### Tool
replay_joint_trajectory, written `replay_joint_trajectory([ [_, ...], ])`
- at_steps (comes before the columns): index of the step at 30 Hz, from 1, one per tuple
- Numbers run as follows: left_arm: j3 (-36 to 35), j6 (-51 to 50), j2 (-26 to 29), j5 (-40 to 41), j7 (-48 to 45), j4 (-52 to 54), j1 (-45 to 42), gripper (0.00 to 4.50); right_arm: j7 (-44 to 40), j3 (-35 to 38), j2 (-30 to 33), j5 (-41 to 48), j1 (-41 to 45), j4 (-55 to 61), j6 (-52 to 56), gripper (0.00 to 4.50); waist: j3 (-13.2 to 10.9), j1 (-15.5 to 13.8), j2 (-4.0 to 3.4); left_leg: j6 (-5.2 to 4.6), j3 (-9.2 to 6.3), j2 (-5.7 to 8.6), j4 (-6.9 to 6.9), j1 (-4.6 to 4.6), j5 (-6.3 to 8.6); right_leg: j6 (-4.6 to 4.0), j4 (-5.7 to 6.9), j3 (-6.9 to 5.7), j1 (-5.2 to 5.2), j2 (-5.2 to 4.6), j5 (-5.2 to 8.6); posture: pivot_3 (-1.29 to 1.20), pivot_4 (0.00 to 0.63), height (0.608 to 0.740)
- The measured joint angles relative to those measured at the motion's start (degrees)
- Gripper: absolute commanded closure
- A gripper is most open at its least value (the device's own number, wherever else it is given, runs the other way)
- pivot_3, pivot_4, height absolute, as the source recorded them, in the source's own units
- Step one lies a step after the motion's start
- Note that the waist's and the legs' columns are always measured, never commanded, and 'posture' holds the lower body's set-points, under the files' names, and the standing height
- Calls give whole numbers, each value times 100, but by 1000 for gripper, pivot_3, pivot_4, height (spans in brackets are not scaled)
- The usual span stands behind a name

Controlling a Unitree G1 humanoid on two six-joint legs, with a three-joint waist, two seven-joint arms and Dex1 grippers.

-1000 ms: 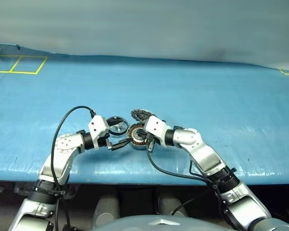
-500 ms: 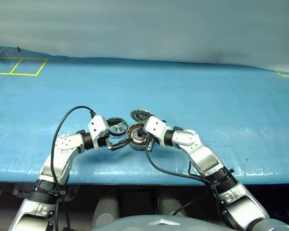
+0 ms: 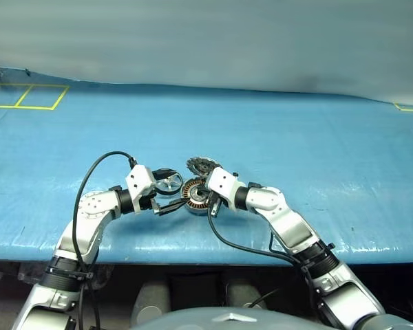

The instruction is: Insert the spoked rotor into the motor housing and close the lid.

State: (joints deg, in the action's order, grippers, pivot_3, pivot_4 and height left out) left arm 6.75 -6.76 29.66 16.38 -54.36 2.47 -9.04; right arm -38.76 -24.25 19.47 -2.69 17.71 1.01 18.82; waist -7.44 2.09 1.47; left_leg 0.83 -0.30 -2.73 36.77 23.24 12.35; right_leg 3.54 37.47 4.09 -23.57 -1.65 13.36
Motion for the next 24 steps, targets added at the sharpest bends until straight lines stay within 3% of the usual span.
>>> replay_joint_trajectory([
  [10,0,1,1,0,-39,0,-55,0,-26,154,-4,146,-280,316,48,4468,-3,-8,-4,-5,7,1,-83,2,2,-7,-63,-5,2,6,2,0,150,740],
  [24,-7,4,6,-1,-39,0,-58,0,-1,89,181,105,-533,729,231,4468,-5,-8,-3,-4,5,-2,-80,-4,4,-5,-68,-6,4,11,5,0,150,740],
])
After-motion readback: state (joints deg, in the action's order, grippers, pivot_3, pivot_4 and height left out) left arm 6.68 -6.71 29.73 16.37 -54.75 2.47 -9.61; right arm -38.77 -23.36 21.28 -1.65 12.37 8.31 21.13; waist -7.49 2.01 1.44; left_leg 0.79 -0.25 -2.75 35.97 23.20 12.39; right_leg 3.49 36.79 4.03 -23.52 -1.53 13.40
